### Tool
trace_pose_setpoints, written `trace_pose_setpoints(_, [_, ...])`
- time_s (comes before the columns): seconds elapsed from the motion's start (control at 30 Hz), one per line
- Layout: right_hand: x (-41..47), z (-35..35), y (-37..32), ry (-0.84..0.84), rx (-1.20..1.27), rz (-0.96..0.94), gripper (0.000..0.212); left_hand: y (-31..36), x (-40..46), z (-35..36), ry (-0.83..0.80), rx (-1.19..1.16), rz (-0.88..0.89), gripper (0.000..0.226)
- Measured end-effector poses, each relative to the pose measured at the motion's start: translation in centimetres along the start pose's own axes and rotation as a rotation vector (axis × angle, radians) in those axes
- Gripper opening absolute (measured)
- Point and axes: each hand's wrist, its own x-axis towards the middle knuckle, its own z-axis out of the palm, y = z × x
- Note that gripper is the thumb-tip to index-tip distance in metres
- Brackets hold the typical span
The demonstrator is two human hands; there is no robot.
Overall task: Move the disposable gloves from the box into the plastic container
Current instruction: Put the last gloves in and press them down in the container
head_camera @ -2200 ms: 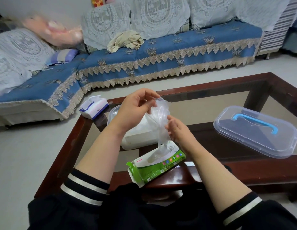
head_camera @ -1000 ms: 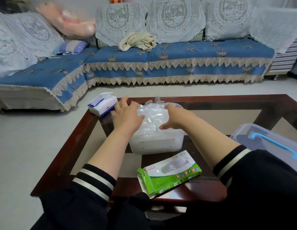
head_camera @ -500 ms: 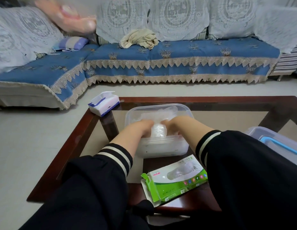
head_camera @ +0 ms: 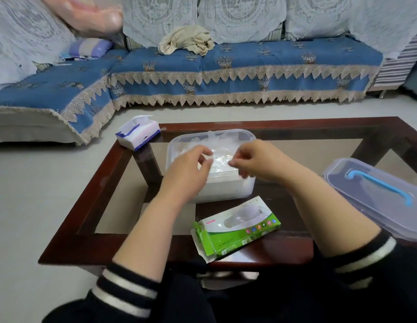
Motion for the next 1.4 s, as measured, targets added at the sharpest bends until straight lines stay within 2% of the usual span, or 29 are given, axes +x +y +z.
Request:
trace_pose_setpoints(0.07, [-1.8, 2.0, 1.0, -0.074, 0.138, 0.007, 0.024, -0.6, -1.9, 1.8, -0.194, -0.101, -0.036, 0.030])
trace_pose_setpoints(0.17, [-2.7, 5.6, 3.8, -0.081, -0.020, 0.026, 0.032, -2.6, -3.8, 4.6, -0.411, 0.070, -0.099, 0.056])
trace_pose_setpoints(0.27, [-2.7, 7.9, 5.5, -0.130, -0.070, 0.024, 0.052, -3.1, -5.0, 5.8, -0.474, 0.230, -0.073, 0.086])
trace_pose_setpoints(0.37, [-2.6, 9.1, 5.9, -0.148, -0.167, 0.043, 0.040, -3.0, -5.6, 6.8, -0.537, 0.237, -0.067, 0.100])
trace_pose_setpoints(0.47, [-2.4, 9.5, 5.7, -0.084, -0.139, 0.061, 0.020, -3.3, -5.6, 7.4, -0.567, 0.286, -0.070, 0.097])
trace_pose_setpoints(0.6, [-2.5, 9.8, 5.7, 0.008, -0.086, 0.076, 0.014, -3.8, -5.5, 7.4, -0.549, 0.270, -0.076, 0.077])
trace_pose_setpoints(0.77, [-2.6, 9.9, 5.9, 0.134, -0.069, 0.018, 0.023, -4.1, -5.3, 7.3, -0.552, 0.241, -0.103, 0.074])
trace_pose_setpoints(0.83, [-2.8, 9.9, 5.8, 0.261, 0.028, -0.014, 0.021, -4.0, -5.2, 7.3, -0.555, 0.250, -0.107, 0.076])
trace_pose_setpoints(0.97, [-3.9, 9.2, 5.2, 0.708, 0.345, -0.140, 0.016, -4.2, -5.1, 7.4, -0.542, 0.289, -0.092, 0.080])
trace_pose_setpoints(1.07, [-4.4, 9.0, 5.3, 0.793, 0.445, -0.176, 0.020, -4.8, -5.2, 7.3, -0.457, 0.179, -0.075, 0.063])
trace_pose_setpoints(1.17, [-4.7, 9.1, 5.5, 0.787, 0.476, -0.179, 0.021, -4.0, -5.2, 6.4, -0.073, -0.118, -0.107, 0.020])
trace_pose_setpoints(1.2, [-4.7, 9.1, 5.5, 0.776, 0.478, -0.180, 0.022, -3.3, -5.2, 5.8, 0.066, -0.242, -0.142, 0.018])
trace_pose_setpoints(1.23, [-4.7, 9.1, 5.4, 0.759, 0.477, -0.177, 0.021, -2.6, -5.3, 5.4, 0.156, -0.402, -0.171, 0.022])
trace_pose_setpoints(1.3, [-4.7, 9.2, 5.5, 0.715, 0.451, -0.161, 0.019, -1.4, -5.6, 4.7, 0.170, -0.691, -0.173, 0.048])
trace_pose_setpoints(1.37, [-4.4, 9.4, 5.7, 0.666, 0.371, -0.154, 0.019, -0.9, -5.7, 4.5, 0.085, -0.752, -0.146, 0.082])
trace_pose_setpoints(1.4, [-4.3, 9.5, 5.8, 0.645, 0.303, -0.162, 0.019, -0.7, -5.6, 4.5, 0.055, -0.754, -0.145, 0.084])
